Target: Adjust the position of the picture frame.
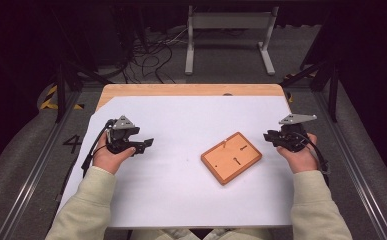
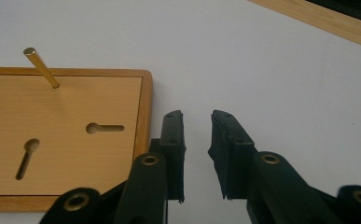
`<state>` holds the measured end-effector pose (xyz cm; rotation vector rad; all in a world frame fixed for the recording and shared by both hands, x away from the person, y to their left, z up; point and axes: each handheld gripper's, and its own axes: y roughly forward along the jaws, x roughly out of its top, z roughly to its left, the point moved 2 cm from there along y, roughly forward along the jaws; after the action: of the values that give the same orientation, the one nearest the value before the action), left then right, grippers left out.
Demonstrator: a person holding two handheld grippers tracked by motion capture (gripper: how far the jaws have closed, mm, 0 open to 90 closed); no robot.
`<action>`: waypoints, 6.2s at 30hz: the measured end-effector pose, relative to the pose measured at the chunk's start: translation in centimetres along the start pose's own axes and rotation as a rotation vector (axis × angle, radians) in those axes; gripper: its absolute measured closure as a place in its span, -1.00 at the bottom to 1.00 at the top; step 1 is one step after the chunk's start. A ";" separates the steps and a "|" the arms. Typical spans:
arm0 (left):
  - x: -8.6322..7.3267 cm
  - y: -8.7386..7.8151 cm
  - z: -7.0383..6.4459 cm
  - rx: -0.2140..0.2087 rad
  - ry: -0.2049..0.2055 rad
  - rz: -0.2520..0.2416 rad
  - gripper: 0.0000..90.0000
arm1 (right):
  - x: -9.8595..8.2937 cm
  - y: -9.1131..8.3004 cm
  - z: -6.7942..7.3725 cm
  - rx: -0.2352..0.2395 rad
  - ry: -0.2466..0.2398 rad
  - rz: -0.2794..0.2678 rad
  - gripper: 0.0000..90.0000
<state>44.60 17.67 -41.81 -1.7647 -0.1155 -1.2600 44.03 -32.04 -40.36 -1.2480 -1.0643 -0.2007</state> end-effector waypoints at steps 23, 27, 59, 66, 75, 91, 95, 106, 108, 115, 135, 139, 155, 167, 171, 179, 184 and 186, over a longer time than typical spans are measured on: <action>-0.5 0.3 -0.2 -0.066 0.014 0.079 0.74 | -1.1 3.4 0.7 0.014 -0.014 0.177 1.00; -0.6 0.4 -0.2 -0.075 0.007 0.079 0.81 | -1.3 4.3 0.7 0.030 -0.003 0.185 1.00; -0.9 2.0 -1.5 -0.120 0.024 0.128 0.81 | 0.7 7.1 8.2 0.203 -0.202 0.186 1.00; -0.9 3.3 -3.0 -0.174 0.041 0.149 0.88 | 1.2 5.2 8.3 0.192 -0.198 0.152 1.00; -0.6 6.4 -5.8 -0.256 0.100 0.190 0.98 | 0.6 2.0 8.0 0.249 -0.209 0.179 1.00; -0.8 7.3 -7.1 -0.348 0.138 0.234 0.99 | -0.6 0.2 8.5 0.280 -0.234 0.232 1.00; -0.9 7.2 -7.2 -0.339 0.142 0.250 1.00 | -0.9 -0.1 8.3 0.284 -0.235 0.238 1.00; -1.3 6.4 -9.4 -0.425 0.233 0.329 1.00 | -1.8 -0.5 8.2 0.288 -0.225 0.268 1.00; -1.3 6.3 -10.0 -0.448 0.256 0.342 1.00 | -1.9 -0.4 8.2 0.288 -0.225 0.276 1.00; -1.4 6.3 -12.4 -0.527 0.320 0.370 1.00 | -2.2 0.2 8.5 0.290 -0.233 0.309 1.00; -1.3 3.1 -7.2 -0.381 0.150 0.222 0.93 | -0.4 4.9 10.2 0.180 -0.292 0.347 1.00; -1.5 2.7 -6.2 -0.357 0.116 0.210 0.94 | 0.7 6.1 10.9 0.172 -0.309 0.328 1.00; -2.0 2.7 -4.2 -0.288 0.055 0.192 0.90 | 3.4 6.2 12.9 0.221 -0.360 0.166 1.00; -1.0 3.4 -2.6 -0.222 -0.009 0.111 0.92 | -0.4 1.5 15.3 0.447 -0.418 0.228 1.00; -0.8 3.5 -2.5 -0.239 -0.027 0.078 0.87 | -1.2 1.3 17.1 0.469 -0.471 0.264 1.00; 0.4 3.7 -3.0 -0.214 0.028 0.080 0.94 | -2.2 2.2 19.1 0.498 -0.523 0.332 1.00; 0.2 4.3 -2.6 -0.192 0.017 0.094 0.95 | -2.2 2.6 18.8 0.493 -0.502 0.355 1.00; 0.2 4.4 -2.5 -0.189 0.009 0.092 0.95 | -2.1 2.6 18.7 0.478 -0.501 0.354 1.00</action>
<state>45.35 13.33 -44.28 -1.9022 0.0924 -1.2450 34.45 -16.29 -44.95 -1.0417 -1.1981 0.6354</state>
